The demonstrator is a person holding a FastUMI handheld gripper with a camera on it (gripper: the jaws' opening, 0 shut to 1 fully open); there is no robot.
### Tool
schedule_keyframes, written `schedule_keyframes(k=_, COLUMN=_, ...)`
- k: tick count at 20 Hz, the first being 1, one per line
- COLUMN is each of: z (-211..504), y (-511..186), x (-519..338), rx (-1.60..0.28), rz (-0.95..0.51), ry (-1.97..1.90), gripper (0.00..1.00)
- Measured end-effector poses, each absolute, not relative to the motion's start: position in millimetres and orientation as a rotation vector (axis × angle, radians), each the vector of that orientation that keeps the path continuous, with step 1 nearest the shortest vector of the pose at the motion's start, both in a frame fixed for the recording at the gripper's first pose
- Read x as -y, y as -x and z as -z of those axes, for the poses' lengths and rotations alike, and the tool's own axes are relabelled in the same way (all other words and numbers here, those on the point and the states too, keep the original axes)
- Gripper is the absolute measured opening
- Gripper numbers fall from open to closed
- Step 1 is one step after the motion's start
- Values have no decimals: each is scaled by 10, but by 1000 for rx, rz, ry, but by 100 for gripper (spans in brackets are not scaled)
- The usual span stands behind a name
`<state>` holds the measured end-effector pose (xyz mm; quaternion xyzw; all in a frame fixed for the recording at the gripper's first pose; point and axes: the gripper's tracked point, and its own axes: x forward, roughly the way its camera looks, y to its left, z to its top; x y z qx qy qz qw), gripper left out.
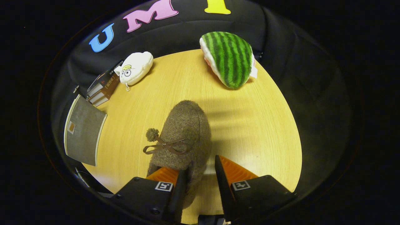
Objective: Open the storage box then place both shoes into the box .Put the left shoe in first, then the right shoe, with the right side of both shoes facing outward in a uniform manner.
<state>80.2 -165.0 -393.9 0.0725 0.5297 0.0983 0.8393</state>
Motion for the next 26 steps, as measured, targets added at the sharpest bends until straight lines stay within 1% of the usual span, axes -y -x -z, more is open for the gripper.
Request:
schedule_keyframes(k=1, z=3944, y=-797, x=1620, rx=-1121, rz=-219, ry=-155, gripper=50)
schedule_keyframes(k=2, z=3924, y=-804, x=1655, rx=-1112, rz=-201, ry=-145, gripper=49)
schedule_keyframes(k=3, z=3919, y=-805, x=1673, rx=-1110, rz=-200, ry=-129, gripper=22)
schedule_keyframes(k=4, z=3910, y=-804, x=1668, rx=-1101, rz=-202, ry=-120, gripper=21)
schedule_keyframes(k=5, z=3919, y=-803, x=1654, rx=-1102, rz=-202, ry=-116, gripper=9)
schedule_keyframes(k=6, z=3902, y=-797, x=1649, rx=-1109, rz=-201, ry=-119, gripper=5)
schedule_keyframes(k=10, z=3833, y=-754, x=1585, rx=-1148, rz=-176, ry=-192, gripper=5)
schedule_keyframes(k=13, z=3645, y=-676, x=1440, rx=-1155, rz=-176, ry=-236, gripper=5)
schedule_keyframes(k=18, z=3064, y=-612, x=1002, rx=-1119, rz=-190, ry=-326, gripper=5)
schedule_keyframes(k=26, z=1942, y=-534, x=-179, rx=-1030, rz=-248, ry=-495, gripper=5)
